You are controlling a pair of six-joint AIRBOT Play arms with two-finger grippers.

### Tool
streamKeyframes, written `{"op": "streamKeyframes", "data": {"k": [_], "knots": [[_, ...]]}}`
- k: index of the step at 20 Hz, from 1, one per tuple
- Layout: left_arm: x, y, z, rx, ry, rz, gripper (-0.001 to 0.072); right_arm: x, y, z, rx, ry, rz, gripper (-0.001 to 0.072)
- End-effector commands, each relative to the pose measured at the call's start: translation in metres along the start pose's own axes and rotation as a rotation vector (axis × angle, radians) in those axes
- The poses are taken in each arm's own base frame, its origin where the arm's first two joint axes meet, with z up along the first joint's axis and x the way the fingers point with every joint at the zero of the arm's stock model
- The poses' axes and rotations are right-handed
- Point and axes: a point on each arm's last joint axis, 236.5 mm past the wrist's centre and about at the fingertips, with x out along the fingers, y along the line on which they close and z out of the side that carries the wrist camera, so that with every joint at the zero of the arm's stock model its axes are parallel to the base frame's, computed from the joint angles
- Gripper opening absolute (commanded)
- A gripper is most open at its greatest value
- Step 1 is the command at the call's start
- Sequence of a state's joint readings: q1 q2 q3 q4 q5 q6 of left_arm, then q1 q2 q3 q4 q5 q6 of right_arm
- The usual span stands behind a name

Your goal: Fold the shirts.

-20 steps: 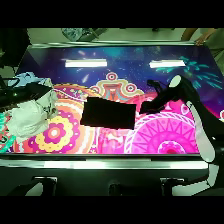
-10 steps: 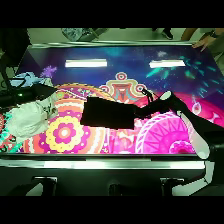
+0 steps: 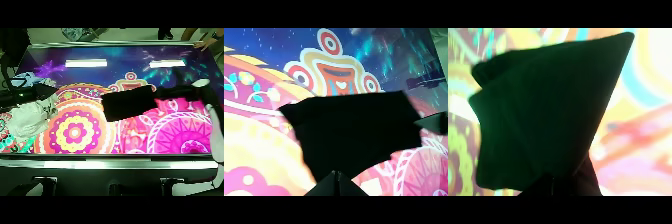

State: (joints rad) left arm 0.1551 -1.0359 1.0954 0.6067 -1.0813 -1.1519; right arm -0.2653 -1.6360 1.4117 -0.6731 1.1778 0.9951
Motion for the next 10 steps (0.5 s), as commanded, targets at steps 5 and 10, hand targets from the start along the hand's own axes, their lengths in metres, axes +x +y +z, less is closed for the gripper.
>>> {"op": "streamKeyframes", "data": {"k": [5,10], "knots": [[0.001,0.001,-0.001,-0.002,0.003,0.000,0.0035,-0.208,-0.123,-0.007,0.244,-0.257,-0.160,0.0038],[0.001,0.000,-0.001,-0.039,0.005,-0.001,0.0036,-0.283,-0.201,-0.123,0.530,-0.096,-0.413,0.0037]]}}
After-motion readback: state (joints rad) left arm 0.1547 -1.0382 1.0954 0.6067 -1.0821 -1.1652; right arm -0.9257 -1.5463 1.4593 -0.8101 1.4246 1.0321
